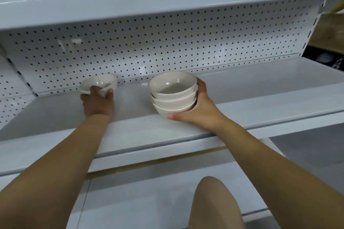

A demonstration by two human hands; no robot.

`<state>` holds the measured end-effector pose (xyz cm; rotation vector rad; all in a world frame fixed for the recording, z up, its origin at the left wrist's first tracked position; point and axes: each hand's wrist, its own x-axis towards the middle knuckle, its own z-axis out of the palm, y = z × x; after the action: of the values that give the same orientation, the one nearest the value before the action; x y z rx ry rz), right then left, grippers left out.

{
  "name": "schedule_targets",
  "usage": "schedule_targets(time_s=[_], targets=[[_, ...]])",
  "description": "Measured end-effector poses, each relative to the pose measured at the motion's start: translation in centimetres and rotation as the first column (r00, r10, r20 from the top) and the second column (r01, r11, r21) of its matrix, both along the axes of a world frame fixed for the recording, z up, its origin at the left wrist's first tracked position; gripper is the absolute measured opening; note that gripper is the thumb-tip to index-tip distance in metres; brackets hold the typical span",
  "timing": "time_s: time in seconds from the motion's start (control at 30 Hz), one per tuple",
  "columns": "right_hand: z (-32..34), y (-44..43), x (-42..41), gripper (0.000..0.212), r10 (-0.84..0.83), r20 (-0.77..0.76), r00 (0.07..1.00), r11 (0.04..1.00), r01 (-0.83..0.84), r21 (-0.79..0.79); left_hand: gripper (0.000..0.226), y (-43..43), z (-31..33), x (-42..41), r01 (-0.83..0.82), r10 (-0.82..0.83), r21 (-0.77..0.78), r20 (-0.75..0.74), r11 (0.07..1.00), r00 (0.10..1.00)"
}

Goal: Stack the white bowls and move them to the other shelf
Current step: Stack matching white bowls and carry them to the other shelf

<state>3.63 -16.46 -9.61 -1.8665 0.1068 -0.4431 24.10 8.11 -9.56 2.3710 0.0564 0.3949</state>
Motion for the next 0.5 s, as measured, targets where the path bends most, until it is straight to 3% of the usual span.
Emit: schedule_targets(time_s=[0.27, 0.4, 0.5], targets=[[0.1, 0.2, 0.0, 0.117, -0.013, -0.009, 1.0, 1.0, 0.012, -0.014, 0.042, 0.0, 0.7, -1.2, 0.01, -0.011, 0.01, 0.097, 1.0, 0.995], [0.2, 0.1, 0.0, 0.116, -0.008, -0.004, 1.0, 1.0, 0.008, -0.01, 0.031, -0.9, 1.1, -3.4, 0.129, -0.074, -0.21, 0.249, 0.969, 0.966], [0.1, 0.0, 0.0, 0.116, -0.006, 0.0, 1.0, 1.0, 0.006, -0.01, 0.022, -1.4, 1.8, -5.9, 0.317, -0.19, -0.391, 0.331, 0.864, 0.924]])
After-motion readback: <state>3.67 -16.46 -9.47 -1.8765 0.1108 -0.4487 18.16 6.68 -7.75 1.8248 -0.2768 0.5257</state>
